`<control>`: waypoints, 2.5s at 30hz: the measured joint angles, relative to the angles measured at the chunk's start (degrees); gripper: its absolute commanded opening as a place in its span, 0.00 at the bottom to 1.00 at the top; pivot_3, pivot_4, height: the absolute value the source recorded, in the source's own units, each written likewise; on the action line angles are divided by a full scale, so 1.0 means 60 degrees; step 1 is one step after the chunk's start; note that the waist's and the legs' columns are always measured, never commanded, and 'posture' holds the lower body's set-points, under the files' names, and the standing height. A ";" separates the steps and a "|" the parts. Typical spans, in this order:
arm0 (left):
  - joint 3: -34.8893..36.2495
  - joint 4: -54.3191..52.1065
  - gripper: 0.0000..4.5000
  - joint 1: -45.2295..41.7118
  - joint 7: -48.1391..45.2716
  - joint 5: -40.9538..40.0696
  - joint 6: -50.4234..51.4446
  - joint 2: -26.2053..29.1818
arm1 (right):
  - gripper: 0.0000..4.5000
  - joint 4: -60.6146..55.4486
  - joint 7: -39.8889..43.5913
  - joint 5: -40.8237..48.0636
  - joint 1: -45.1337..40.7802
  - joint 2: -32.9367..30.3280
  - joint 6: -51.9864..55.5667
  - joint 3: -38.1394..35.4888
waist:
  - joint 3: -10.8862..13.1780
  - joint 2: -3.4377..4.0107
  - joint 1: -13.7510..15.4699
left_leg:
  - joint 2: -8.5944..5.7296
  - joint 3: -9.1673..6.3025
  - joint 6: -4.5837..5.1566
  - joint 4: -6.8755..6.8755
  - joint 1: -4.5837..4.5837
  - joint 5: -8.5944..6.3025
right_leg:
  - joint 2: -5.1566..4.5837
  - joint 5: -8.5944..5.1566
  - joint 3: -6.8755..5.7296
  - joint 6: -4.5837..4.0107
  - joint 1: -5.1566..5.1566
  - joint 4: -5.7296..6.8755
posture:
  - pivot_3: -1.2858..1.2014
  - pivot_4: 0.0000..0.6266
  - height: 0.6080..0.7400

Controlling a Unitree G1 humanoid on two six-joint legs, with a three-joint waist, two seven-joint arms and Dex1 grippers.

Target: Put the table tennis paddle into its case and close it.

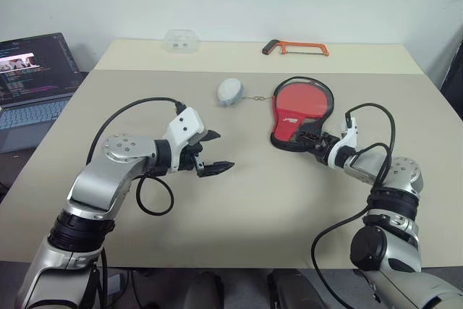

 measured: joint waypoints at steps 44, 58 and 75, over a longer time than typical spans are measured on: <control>-0.0061 -0.0172 1.00 0.0172 -0.0399 -0.0174 0.0085 0.0419 | 0.00 -0.7172 0.6754 0.1881 0.5763 -0.5129 0.0127 0.7218 | -0.0064 -0.0108 0.0342 | 0.0014 -0.0092 -0.0012 -0.0155 -0.0029 -0.0005 | 0.0031 -0.0014 -0.0021 -0.0022 0.0033 -0.0212 | 0.52 0.24 1.00; -0.0061 -0.0177 1.00 0.0163 -0.0451 -0.0172 0.0216 0.0441 | 0.00 -0.7236 0.7565 0.1555 0.6002 -0.5783 -0.0780 0.7885 | -0.0070 -0.0119 0.0410 | 0.0012 -0.0103 -0.0013 -0.0139 -0.0022 -0.0004 | 0.0031 -0.0013 -0.0027 -0.0022 0.0037 -0.0181 | 0.52 0.24 1.00; -0.0082 0.0099 1.00 -0.0035 -0.0267 -0.0047 -0.0051 0.0364 | 0.58 -0.7346 0.7986 0.1606 0.6122 -0.6344 -0.1125 0.7992 | -0.0068 -0.0117 0.0506 | 0.0005 -0.0096 -0.0013 -0.0111 -0.0020 -0.0003 | 0.0027 -0.0012 -0.0029 -0.0024 0.0035 -0.0147 | 0.52 0.24 1.00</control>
